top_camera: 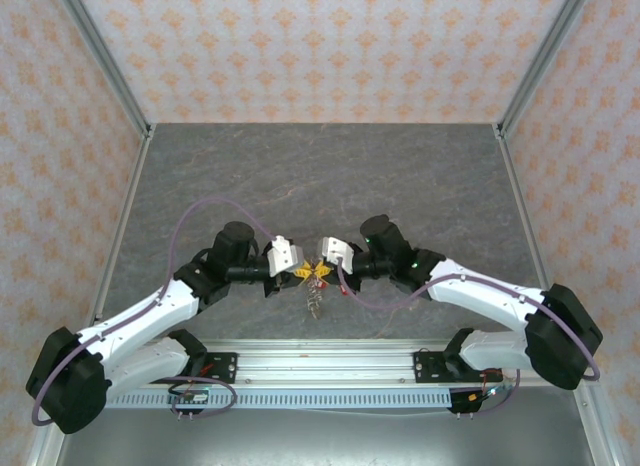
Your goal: Put the keys on the keyring
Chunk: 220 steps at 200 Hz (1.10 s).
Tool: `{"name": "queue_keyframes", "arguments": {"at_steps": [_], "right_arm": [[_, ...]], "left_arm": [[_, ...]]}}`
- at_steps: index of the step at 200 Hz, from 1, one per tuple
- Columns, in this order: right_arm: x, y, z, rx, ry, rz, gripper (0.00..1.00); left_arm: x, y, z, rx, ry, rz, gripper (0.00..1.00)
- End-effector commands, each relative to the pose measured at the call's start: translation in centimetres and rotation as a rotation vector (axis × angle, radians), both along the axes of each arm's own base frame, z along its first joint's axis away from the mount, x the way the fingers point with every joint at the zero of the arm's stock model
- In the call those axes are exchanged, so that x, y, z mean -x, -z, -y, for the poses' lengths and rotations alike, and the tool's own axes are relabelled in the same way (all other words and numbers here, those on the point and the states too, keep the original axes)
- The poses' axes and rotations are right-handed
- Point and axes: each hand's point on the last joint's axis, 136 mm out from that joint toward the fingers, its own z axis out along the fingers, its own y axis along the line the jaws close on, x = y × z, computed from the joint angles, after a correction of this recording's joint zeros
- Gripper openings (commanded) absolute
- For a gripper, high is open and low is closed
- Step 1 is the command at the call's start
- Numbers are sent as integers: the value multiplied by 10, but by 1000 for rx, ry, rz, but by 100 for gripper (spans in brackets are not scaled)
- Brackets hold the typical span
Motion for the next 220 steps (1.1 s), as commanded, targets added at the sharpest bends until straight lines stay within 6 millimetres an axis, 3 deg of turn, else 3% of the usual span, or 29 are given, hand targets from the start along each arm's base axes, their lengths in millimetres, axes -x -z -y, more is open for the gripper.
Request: {"name": "queue_keyframes", "arguments": {"at_steps": [1, 40, 83, 161, 220], "right_arm": [[-3, -17, -3, -7, 1, 35, 0], [-3, -23, -5, -21, -3, 38, 0], [-2, -24, -4, -12, -7, 29, 0], [1, -22, -4, -11, -20, 23, 0], [3, -34, -9, -73, -34, 34, 0]], "left_arm": [[-2, 6, -2, -78, 8, 7, 16], [-2, 13, -2, -106, 11, -15, 16], [-2, 5, -1, -84, 12, 9, 11], [-1, -13, 5, -4, 19, 38, 14], [-3, -5, 3, -40, 10, 25, 15]]}}
